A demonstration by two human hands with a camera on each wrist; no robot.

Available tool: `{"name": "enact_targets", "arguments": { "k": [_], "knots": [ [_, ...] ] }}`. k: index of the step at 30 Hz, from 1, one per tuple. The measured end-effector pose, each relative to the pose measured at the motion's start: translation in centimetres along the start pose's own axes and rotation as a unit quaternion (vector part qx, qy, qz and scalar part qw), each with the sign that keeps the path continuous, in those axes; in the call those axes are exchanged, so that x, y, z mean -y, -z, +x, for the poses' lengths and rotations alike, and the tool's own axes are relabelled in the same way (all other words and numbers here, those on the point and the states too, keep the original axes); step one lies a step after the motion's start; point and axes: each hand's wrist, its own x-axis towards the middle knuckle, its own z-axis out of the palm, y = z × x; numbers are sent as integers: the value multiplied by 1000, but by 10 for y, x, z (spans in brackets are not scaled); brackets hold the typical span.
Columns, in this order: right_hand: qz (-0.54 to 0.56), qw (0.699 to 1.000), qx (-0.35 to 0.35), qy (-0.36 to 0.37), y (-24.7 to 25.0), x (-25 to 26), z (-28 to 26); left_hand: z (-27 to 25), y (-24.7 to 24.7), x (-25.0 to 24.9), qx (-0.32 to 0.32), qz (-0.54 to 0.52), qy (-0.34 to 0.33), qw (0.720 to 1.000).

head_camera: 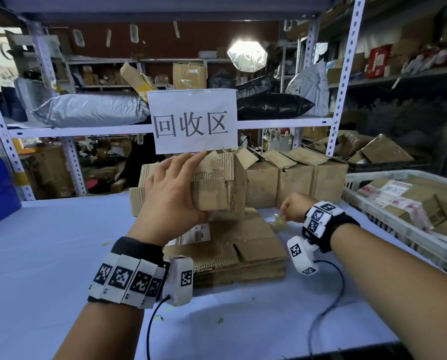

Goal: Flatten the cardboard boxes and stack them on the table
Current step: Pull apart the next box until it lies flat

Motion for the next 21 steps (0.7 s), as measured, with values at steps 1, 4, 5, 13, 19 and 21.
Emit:
{"name": "enact_targets", "arguments": {
  "k": [1, 4, 5, 13, 19, 21],
  "knots": [
    [-54, 999, 0, -2, 4, -3, 1, 0, 1, 0, 2, -1, -1, 1000],
    [-151, 988, 4, -16, 16, -19, -3, 0, 2, 2, 1, -1, -3, 1000],
    [-172, 985, 9, -20, 21, -25, -5, 0, 2, 2, -1, -2, -3, 1000],
    [123, 972, -109, 169, 47, 40, -29, 1, -3, 1, -6, -2, 7, 1000],
    [299, 883, -7, 362, 52, 117, -80, -2, 9, 12, -25, -24, 44, 998],
    [216, 903, -1, 373, 54, 125, -84, -4, 14, 18, -40, -30, 49, 998]
  ]
}}
